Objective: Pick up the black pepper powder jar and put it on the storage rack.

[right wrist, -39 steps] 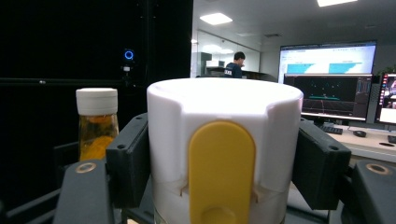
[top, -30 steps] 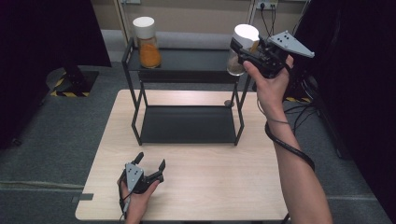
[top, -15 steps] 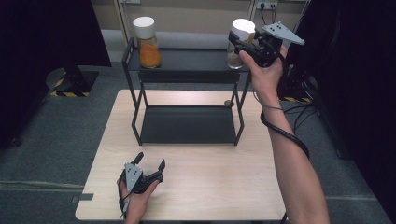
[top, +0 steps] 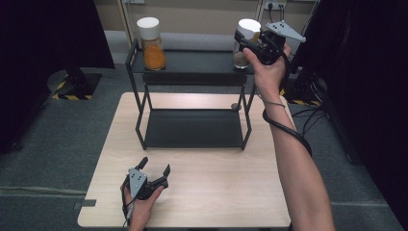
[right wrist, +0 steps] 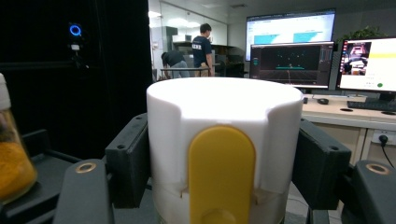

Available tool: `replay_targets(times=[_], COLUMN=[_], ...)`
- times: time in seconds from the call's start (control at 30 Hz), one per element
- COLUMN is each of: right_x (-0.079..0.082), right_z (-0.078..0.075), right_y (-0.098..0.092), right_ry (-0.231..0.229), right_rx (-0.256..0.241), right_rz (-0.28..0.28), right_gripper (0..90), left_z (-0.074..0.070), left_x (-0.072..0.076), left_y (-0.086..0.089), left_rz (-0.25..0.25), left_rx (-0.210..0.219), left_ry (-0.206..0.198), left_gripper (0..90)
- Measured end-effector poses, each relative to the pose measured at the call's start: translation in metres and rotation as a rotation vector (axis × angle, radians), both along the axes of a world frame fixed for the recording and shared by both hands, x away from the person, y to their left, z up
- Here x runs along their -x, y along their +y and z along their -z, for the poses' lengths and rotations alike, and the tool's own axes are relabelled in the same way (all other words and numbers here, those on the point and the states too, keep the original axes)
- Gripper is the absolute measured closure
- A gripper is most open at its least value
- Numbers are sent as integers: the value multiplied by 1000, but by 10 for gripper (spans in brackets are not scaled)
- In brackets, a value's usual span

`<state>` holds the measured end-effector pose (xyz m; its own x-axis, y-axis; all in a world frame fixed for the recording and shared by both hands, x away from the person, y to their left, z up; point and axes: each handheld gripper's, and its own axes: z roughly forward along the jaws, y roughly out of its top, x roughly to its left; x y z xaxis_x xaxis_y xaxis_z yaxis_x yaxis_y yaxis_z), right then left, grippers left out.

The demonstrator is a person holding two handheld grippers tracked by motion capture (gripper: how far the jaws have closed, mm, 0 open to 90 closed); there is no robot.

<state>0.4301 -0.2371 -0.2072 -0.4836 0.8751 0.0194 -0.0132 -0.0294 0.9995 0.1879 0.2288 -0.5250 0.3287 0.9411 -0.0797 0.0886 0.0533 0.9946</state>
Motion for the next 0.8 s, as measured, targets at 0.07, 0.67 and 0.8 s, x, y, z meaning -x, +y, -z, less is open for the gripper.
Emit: replay_targets(times=[0.07,0.67,0.8], right_x=[-1,-5,-4], right_z=[1,6,7], right_y=[2,9,7], right_ry=[0,-17,-6], right_rx=[7,39,22], right_rz=[2,3,-3], right_gripper=[309,306,280], left_z=[0,0,0], left_x=[0,0,0], left_y=[0,-1,-1], left_rz=[0,3,3], left_rx=[-4,-12,-12], left_ry=[0,-4,-5], left_gripper=[103,104,104])
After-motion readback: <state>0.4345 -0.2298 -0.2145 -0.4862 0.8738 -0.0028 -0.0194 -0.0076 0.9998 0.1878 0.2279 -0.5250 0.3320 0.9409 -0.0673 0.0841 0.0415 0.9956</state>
